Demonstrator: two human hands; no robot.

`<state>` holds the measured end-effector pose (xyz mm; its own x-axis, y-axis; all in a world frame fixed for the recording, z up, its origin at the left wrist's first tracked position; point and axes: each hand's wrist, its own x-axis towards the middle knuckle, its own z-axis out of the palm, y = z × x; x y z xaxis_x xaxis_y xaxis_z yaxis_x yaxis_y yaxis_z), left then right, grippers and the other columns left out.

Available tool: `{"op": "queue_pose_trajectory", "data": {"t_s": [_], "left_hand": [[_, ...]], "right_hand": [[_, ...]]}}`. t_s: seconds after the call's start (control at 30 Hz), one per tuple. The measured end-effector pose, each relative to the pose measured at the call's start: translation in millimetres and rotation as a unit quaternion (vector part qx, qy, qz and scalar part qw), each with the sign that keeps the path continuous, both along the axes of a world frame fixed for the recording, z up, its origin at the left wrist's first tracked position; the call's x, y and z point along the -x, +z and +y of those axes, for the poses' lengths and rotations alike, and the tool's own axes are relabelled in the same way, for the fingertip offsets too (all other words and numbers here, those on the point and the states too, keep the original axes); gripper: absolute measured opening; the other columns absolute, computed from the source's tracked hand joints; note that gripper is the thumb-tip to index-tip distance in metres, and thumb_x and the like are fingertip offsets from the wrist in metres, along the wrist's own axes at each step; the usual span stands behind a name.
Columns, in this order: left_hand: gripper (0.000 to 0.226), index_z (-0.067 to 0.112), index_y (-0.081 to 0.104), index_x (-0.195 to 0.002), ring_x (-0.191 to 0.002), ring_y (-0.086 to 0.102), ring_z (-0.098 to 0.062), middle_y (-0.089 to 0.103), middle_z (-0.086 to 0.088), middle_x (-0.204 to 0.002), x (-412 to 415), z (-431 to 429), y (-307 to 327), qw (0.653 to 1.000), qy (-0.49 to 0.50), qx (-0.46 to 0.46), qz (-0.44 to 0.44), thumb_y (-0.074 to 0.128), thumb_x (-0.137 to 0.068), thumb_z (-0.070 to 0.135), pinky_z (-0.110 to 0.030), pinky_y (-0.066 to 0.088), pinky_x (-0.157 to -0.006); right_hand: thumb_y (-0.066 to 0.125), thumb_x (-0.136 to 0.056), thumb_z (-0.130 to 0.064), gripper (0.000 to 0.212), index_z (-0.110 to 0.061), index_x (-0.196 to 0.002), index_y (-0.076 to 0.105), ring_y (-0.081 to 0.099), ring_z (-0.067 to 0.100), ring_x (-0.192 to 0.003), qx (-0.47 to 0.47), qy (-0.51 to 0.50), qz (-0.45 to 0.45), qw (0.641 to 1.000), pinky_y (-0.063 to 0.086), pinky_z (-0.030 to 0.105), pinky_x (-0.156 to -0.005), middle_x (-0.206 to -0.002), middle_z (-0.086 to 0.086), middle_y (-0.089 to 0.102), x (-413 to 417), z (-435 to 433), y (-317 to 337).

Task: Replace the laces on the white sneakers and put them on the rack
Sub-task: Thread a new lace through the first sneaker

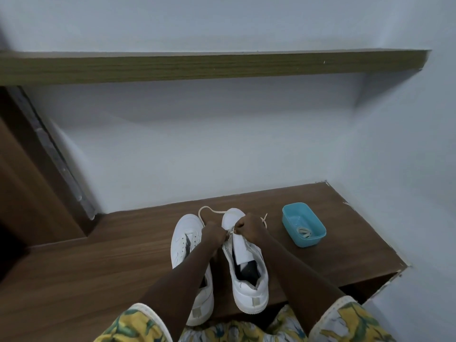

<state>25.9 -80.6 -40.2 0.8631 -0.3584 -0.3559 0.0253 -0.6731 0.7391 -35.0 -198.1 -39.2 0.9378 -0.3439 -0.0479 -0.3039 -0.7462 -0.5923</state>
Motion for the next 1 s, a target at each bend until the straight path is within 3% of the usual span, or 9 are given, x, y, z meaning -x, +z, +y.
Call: {"op": "queue_pose_trajectory", "data": {"t_s": [0.07,0.17,0.27,0.4,0.47,0.67,0.83,0.93,1.0], "left_hand": [[0.005,-0.003,0.068,-0.075,-0.079,0.061,-0.027,0.063,-0.014,-0.073,0.8,1.5,0.8,1.000,0.008,0.007,0.010,0.065,-0.076,0.001,-0.025,0.038,-0.059],[0.010,-0.001,0.067,-0.069,-0.073,0.055,-0.022,0.058,-0.008,-0.065,3.5,3.7,3.2,0.999,0.019,0.020,0.017,0.066,-0.078,0.001,-0.026,0.036,-0.055],[0.011,-0.007,0.070,-0.085,-0.073,0.055,-0.023,0.062,-0.013,-0.077,5.3,4.0,3.8,0.999,0.024,0.023,0.023,0.064,-0.080,0.002,-0.024,0.037,-0.057],[0.024,0.008,0.055,-0.061,-0.072,0.055,-0.024,0.055,-0.005,-0.064,5.2,6.4,6.3,0.996,0.045,0.061,0.055,0.061,-0.085,0.005,-0.027,0.047,-0.063],[0.028,0.013,0.049,-0.064,-0.065,0.055,-0.019,0.052,-0.002,-0.066,7.5,9.1,5.9,0.983,0.071,0.120,0.120,0.057,-0.089,0.004,-0.029,0.051,-0.067],[0.025,0.013,0.060,-0.063,-0.062,0.054,-0.017,0.057,-0.007,-0.066,17.1,5.5,-9.8,0.974,0.110,0.162,0.115,0.062,-0.085,0.002,-0.026,0.051,-0.055],[0.014,0.019,0.055,-0.075,-0.084,0.065,-0.034,0.068,-0.012,-0.085,4.2,-7.1,-34.3,0.972,0.169,0.150,0.061,0.046,-0.084,0.017,-0.046,0.055,-0.083],[0.012,0.013,0.045,-0.089,-0.080,0.057,-0.025,0.056,-0.004,-0.077,27.8,-1.9,14.7,0.945,0.235,0.220,0.059,0.035,-0.095,0.012,-0.031,0.046,-0.080],[0.020,0.014,0.042,-0.083,-0.069,0.055,-0.020,0.055,-0.001,-0.069,29.7,-1.3,27.9,0.912,0.283,0.290,0.067,0.030,-0.098,0.009,-0.027,0.043,-0.068]], "right_hand": [[0.059,-0.085,-0.001,0.019,0.005,-0.094,0.073,0.061,0.024,-0.084,0.000,0.010,0.014,1.000,0.031,0.006,-0.054,-0.098,0.020,0.071,-0.4,1.2,-0.5],[0.054,-0.084,0.000,0.020,0.009,-0.085,0.072,0.048,0.021,-0.074,0.038,0.037,0.051,0.997,0.028,0.023,-0.058,-0.093,0.025,0.069,-2.1,4.9,0.0],[0.047,-0.087,-0.001,0.023,0.008,-0.086,0.068,0.054,0.029,-0.079,0.075,0.058,0.068,0.993,0.025,0.026,-0.066,-0.095,0.024,0.067,-5.3,7.1,0.6],[0.042,-0.091,-0.007,0.026,0.001,-0.085,0.066,0.047,0.023,-0.073,0.117,0.049,0.067,0.990,0.027,0.029,-0.059,-0.097,0.022,0.066,-5.1,10.7,-2.0],[0.042,-0.092,-0.009,0.028,0.004,-0.089,0.066,0.053,0.024,-0.075,0.111,0.035,0.060,0.991,0.031,0.028,-0.058,-0.095,0.019,0.067,-4.1,10.1,-5.6],[0.052,-0.085,-0.008,0.019,-0.006,-0.087,0.071,0.062,0.029,-0.091,0.073,0.008,0.033,0.997,0.042,0.033,-0.071,-0.094,0.013,0.069,3.3,6.6,-11.2],[0.061,-0.082,-0.028,0.030,-0.015,-0.110,0.061,0.056,0.026,-0.106,0.150,-0.026,0.014,0.988,0.042,0.034,-0.088,-0.115,0.007,0.056,19.8,7.9,-5.5],[0.055,-0.086,-0.042,0.041,-0.010,-0.113,0.056,0.059,0.025,-0.105,0.177,-0.082,0.019,0.981,0.045,0.033,-0.085,-0.113,0.006,0.057,36.1,12.7,-4.8],[0.047,-0.090,-0.055,0.050,-0.012,-0.111,0.060,0.061,0.021,-0.102,0.179,-0.112,0.072,0.975,0.048,0.031,-0.081,-0.110,0.004,0.063,44.9,19.1,-4.9]]}}
